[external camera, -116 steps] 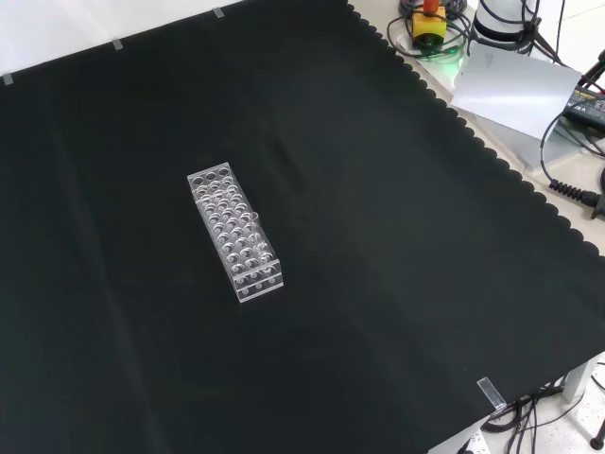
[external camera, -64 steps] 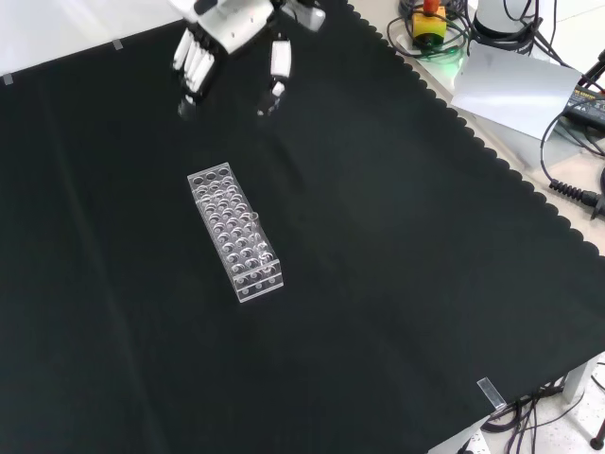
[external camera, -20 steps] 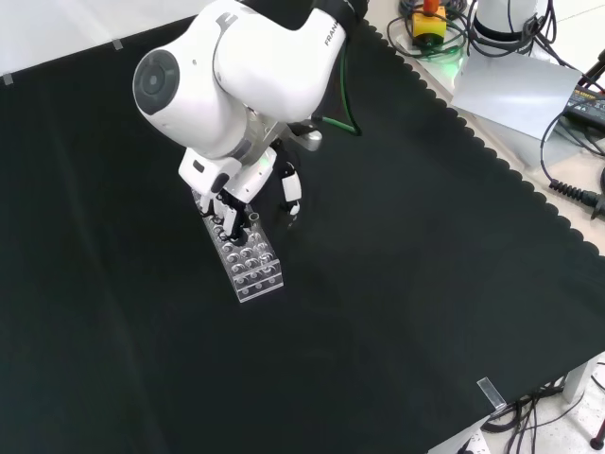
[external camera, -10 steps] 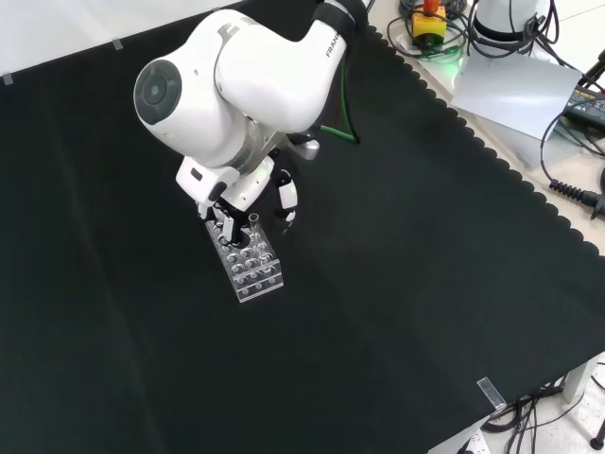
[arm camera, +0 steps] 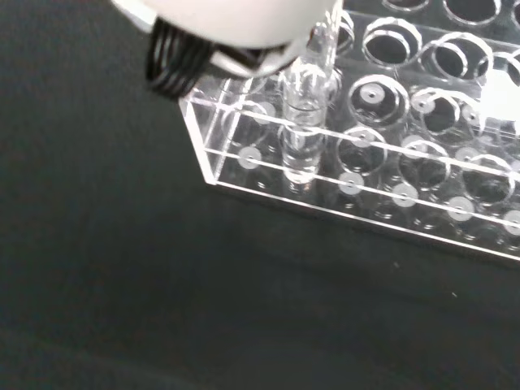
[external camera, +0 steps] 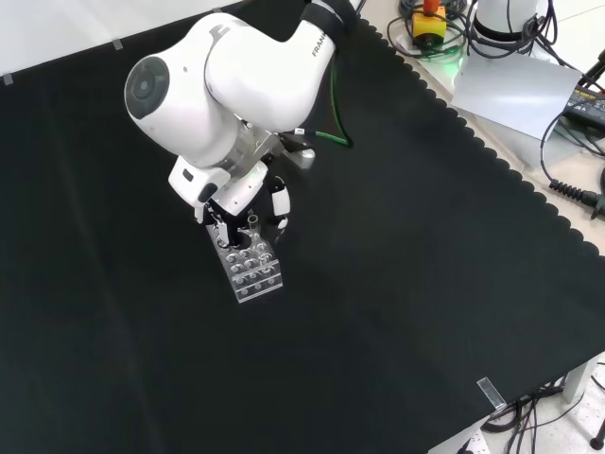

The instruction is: Pick up the test tube.

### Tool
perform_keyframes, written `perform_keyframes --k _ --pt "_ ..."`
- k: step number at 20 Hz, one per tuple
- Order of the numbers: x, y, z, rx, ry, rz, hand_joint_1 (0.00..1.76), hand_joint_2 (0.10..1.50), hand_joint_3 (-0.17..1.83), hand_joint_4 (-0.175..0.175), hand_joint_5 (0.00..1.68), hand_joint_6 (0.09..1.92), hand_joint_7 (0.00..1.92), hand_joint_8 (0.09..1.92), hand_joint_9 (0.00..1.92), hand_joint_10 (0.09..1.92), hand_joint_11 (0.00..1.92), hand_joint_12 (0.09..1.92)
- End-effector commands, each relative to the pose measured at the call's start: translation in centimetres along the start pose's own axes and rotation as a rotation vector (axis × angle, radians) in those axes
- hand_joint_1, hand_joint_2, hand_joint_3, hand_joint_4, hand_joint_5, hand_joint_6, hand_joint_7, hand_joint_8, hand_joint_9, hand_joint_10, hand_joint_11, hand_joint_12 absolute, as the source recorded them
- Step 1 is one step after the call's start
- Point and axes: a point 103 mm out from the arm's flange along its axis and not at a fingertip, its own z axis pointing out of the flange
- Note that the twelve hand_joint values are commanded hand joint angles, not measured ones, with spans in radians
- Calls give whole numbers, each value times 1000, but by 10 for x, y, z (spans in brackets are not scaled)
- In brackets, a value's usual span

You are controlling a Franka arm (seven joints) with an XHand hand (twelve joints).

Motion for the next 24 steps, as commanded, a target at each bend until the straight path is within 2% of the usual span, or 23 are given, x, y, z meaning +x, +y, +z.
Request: perform_keyframes --k 1,4,7,9,15,22,24 --pt "3 4 -4 -69 88 6 1188 842 331 -155 1217 627 1622 422 1415 494 818 1249" --pt "4 4 -6 -93 111 4 1209 778 421 -174 1285 548 1690 434 1490 520 932 1180" --pt "2 3 -7 -93 144 11 1215 737 494 -175 1296 553 1718 478 1536 581 1093 1067" --pt "0 1 -8 -93 167 18 1218 727 513 -175 1297 556 1719 495 1545 601 1133 1030" --pt "-7 -7 -15 -105 218 24 1224 696 554 -175 1325 520 1706 515 1545 616 1143 1016" --pt "-9 -18 -29 -129 227 8 1227 678 577 -175 1342 498 1707 516 1549 616 1138 1021" --pt "-9 -22 -35 -138 232 7 1353 748 442 -175 1291 532 1694 517 1370 611 1124 1019"
